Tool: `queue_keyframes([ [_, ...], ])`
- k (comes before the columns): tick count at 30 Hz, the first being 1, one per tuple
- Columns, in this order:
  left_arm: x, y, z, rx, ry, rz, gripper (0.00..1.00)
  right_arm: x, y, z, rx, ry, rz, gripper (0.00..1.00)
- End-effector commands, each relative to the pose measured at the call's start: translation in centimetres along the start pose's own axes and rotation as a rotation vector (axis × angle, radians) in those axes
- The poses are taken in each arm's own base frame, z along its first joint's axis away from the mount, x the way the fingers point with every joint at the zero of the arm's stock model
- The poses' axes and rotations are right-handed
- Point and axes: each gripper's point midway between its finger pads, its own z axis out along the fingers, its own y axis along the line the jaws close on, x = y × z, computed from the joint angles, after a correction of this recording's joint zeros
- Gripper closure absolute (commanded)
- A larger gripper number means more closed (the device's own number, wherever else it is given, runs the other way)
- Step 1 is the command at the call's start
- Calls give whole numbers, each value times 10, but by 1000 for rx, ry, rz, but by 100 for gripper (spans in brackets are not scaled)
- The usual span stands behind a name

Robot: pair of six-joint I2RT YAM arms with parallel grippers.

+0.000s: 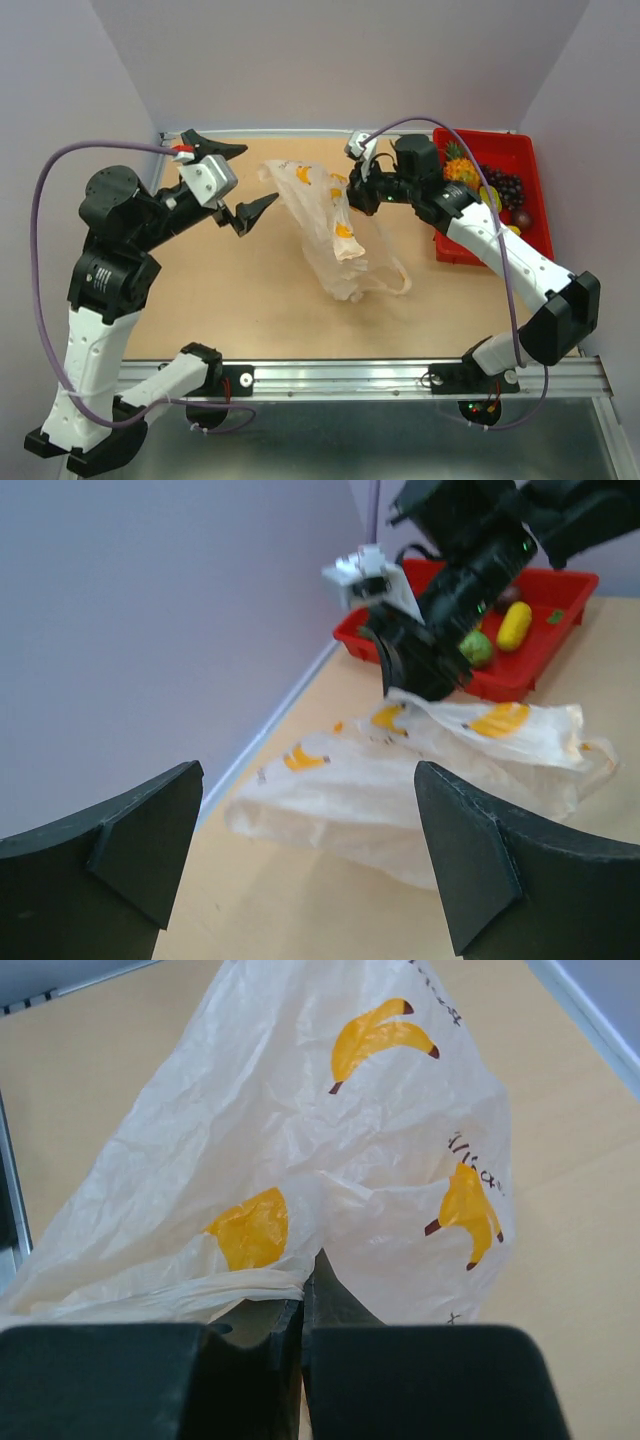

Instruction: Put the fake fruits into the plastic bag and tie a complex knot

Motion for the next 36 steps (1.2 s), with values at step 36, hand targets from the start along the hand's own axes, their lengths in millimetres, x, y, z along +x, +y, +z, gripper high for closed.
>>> queue_keyframes([
  [36,163,-102,70,193,301,-523,39,-5,57,27,-95,41,-105,92],
])
